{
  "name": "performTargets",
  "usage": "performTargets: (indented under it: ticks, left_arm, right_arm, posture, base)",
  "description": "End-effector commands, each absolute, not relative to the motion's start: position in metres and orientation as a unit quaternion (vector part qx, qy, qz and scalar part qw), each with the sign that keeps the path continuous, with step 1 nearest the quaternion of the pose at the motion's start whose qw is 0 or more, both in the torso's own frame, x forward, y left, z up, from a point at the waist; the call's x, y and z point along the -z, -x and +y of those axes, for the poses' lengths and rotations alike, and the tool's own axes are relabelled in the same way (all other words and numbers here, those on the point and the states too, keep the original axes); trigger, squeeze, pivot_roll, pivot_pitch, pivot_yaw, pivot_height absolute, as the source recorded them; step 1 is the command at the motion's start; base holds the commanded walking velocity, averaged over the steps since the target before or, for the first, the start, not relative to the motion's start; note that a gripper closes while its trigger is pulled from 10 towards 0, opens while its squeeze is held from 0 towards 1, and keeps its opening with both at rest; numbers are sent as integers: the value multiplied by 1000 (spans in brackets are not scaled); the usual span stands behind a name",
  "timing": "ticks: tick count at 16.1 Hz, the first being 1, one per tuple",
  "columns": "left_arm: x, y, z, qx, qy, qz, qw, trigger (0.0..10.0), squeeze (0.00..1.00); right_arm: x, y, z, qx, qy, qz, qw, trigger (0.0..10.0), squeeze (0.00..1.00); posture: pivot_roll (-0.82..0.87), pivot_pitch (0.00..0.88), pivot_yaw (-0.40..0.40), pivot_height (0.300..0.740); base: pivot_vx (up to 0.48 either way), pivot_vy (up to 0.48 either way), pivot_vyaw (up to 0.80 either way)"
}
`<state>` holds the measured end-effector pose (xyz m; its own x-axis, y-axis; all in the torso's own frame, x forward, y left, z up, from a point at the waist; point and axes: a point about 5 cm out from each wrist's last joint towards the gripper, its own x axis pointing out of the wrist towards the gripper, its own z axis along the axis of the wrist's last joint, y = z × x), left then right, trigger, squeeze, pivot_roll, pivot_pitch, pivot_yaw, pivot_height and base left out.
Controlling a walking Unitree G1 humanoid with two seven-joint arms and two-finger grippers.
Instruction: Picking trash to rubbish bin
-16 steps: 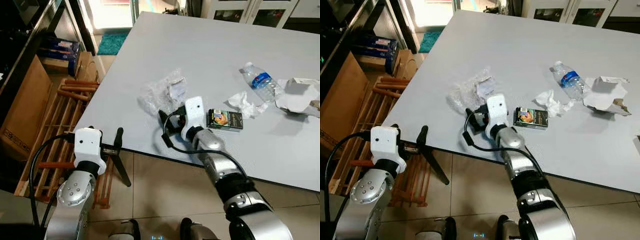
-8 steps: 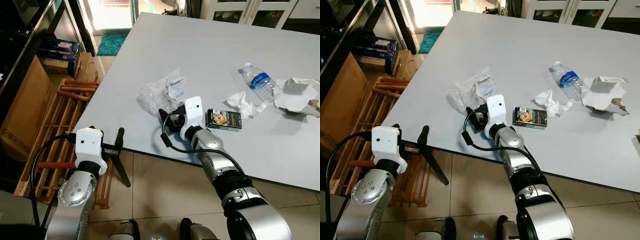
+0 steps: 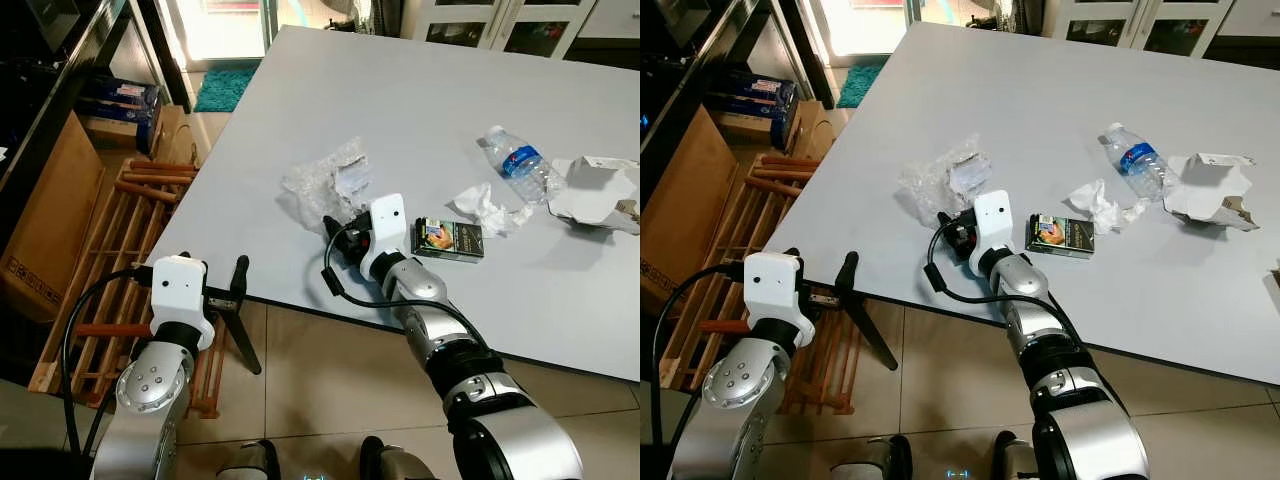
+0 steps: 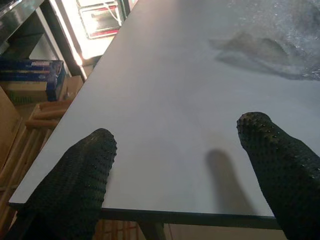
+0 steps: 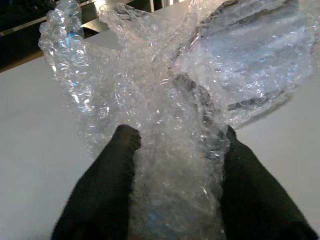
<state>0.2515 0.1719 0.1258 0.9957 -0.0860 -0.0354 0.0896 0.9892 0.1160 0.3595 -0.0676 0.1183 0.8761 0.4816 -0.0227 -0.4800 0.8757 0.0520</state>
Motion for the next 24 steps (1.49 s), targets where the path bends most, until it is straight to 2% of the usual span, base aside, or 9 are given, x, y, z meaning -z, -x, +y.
performTargets:
  ticks: [1,11,17,24]
  left_arm:
    - [-126,-252,171,46,-65,16,997,10000,0]
    - [-126,-256,169,53,-68,13,996,10000,0]
    - [-126,-259,169,54,-71,11,996,10000,0]
    - [-125,-264,163,57,-68,6,996,10000,0]
  right_arm:
    - [-100,-354,-70,-243,-26,59,968,0,0]
    - [-86,-339,-109,-156,-12,32,987,0,0]
    - [-124,-336,-124,-93,67,-88,990,0,0]
    - [-169,-326,-127,-77,110,-177,975,0,0]
  posture:
    - [117,208,9,740]
    - [101,198,18,740]
    - [86,195,28,740]
    - [60,180,22,740]
  base:
    - [0,0,0]
    - [0,0,0]
    - [0,0,0]
    - [0,0,0]
